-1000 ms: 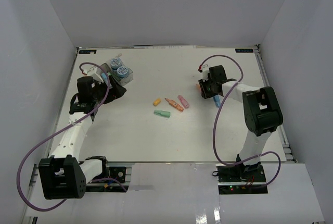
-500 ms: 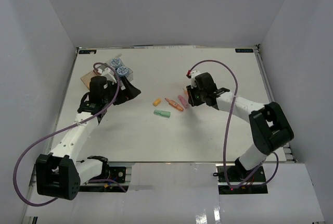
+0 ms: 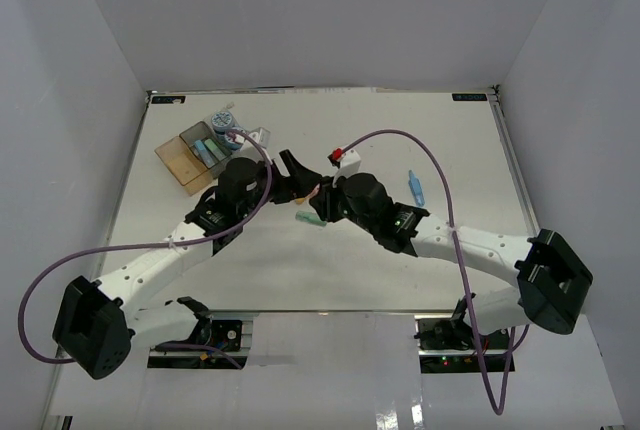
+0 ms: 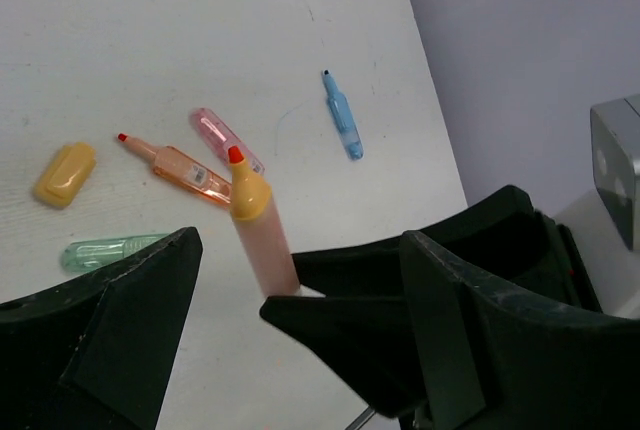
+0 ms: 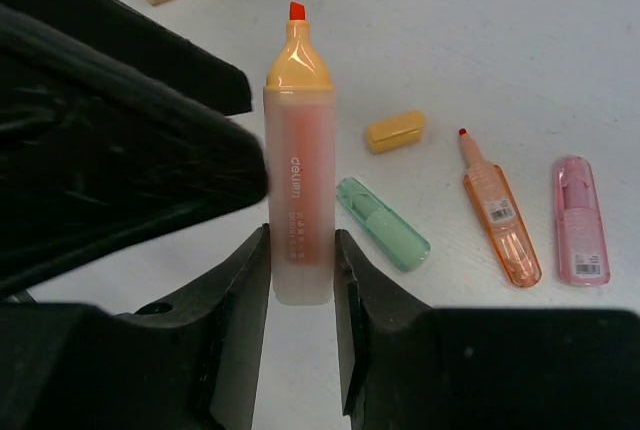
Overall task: Sort the stationery into containers
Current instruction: Pick up the pen from the center of the board.
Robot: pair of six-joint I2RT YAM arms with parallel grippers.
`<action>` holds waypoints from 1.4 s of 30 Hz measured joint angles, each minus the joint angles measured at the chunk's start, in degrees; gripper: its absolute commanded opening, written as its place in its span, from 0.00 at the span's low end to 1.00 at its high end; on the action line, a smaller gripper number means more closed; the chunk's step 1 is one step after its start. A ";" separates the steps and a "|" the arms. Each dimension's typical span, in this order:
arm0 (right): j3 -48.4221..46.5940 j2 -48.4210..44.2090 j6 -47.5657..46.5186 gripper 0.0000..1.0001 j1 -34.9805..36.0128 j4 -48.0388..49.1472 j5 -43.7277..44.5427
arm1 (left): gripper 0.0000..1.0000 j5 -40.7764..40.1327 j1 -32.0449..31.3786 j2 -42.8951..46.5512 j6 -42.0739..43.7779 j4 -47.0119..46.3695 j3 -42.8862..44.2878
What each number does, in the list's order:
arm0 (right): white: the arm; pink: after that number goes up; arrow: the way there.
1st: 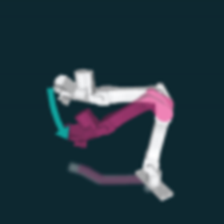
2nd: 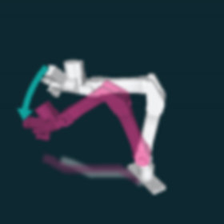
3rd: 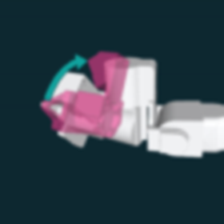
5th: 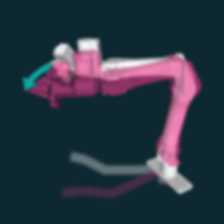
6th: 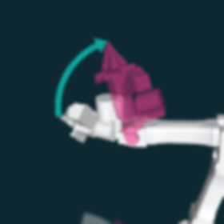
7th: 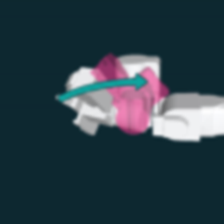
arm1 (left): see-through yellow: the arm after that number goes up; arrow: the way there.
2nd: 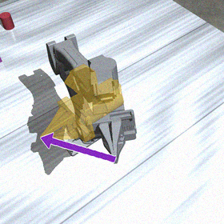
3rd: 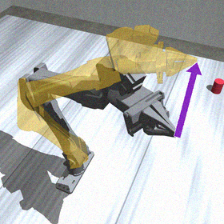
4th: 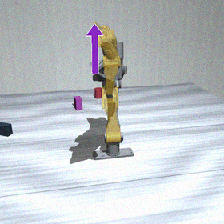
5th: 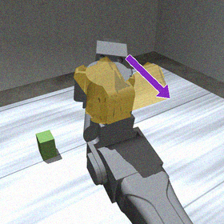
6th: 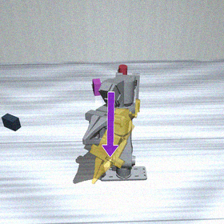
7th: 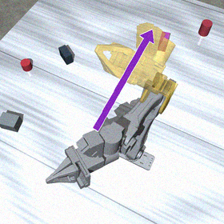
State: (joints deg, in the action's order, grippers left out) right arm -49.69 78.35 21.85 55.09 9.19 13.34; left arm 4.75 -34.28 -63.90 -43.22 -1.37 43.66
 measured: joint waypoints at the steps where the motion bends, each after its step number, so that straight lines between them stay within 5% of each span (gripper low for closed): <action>1: 0.02 0.00 0.66 0.08 0.94 0.50 1.25 | 0.89 -1.40 -1.18 -0.35 -0.33 -0.90 0.00; 21: 4.24 -3.17 4.74 0.08 4.17 8.90 11.82 | 0.61 -10.05 -6.14 -6.21 -3.85 -5.16 0.02; 27: 5.79 -3.85 4.76 0.08 4.37 10.45 11.87 | 0.44 -9.51 -6.95 -7.39 -4.20 -7.32 0.02; 32: 6.45 -3.87 4.79 0.12 4.50 11.23 11.87 | 0.20 -8.66 -7.21 -7.80 -3.54 -8.55 0.00; 36: 6.47 -3.96 4.68 0.33 4.50 11.65 12.04 | 0.16 -8.44 -7.19 -7.76 -2.64 -9.22 0.00; 39: 6.47 -4.17 4.26 0.63 4.55 11.54 11.96 | 0.13 -8.66 -7.21 -7.39 -0.85 -9.25 0.00; 42: 6.75 -5.33 3.08 0.81 4.63 10.71 11.69 | 0.11 -9.11 -6.86 -6.21 1.90 -8.76 0.00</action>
State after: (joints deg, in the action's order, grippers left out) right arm -42.94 73.01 24.93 59.72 19.90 25.04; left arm -4.36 -41.15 -70.11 -41.32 -10.13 43.66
